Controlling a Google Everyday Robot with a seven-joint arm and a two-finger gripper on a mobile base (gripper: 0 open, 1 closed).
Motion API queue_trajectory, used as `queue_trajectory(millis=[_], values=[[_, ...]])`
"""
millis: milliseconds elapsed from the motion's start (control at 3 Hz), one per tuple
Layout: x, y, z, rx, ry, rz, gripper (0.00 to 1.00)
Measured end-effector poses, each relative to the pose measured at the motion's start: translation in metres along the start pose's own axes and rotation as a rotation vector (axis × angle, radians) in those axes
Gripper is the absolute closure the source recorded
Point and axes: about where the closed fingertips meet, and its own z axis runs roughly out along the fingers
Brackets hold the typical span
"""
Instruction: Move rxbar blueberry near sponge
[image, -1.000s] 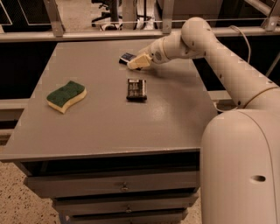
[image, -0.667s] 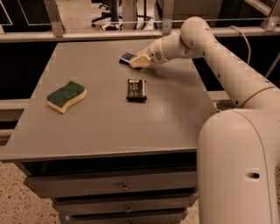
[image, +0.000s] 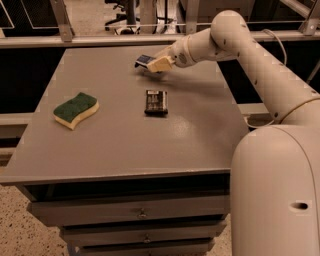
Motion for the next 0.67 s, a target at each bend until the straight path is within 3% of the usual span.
queue_trajectory(millis=[333,667], values=[[-0.015,0.031,-0.03,-0.051,0.0,-0.035,1.0],[-0.025,0.09,-0.052,-0.151,0.021,-0.091,1.0]])
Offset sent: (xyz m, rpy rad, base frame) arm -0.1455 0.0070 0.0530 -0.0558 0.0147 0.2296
